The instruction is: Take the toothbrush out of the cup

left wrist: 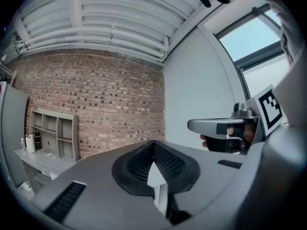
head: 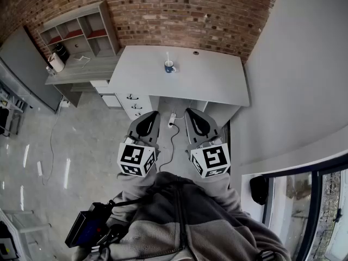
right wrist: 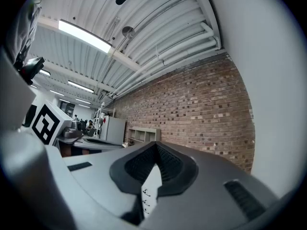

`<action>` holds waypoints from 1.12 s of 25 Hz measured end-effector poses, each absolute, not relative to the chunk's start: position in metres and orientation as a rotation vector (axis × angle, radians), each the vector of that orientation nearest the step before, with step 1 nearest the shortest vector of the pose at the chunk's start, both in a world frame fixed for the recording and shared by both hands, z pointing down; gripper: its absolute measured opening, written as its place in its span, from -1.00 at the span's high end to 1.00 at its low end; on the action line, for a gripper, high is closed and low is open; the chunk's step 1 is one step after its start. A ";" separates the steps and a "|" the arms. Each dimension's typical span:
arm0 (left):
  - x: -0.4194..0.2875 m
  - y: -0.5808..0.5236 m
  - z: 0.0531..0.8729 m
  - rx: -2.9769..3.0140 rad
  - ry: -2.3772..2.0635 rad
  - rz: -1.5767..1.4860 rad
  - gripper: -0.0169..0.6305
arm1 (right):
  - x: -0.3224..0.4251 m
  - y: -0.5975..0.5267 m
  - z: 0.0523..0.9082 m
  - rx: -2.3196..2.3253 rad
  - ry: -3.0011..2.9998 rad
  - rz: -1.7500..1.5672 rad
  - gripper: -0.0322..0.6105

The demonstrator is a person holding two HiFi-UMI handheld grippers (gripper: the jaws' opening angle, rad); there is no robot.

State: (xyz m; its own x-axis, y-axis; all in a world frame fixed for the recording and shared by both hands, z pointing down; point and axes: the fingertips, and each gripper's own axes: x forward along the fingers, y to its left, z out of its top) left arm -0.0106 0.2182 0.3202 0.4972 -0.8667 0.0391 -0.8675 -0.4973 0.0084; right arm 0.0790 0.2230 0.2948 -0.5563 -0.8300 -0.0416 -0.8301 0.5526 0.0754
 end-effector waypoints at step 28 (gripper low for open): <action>-0.088 0.213 0.380 2.550 -1.559 0.090 0.94 | 0.059 0.206 0.358 -1.677 2.765 -0.031 0.90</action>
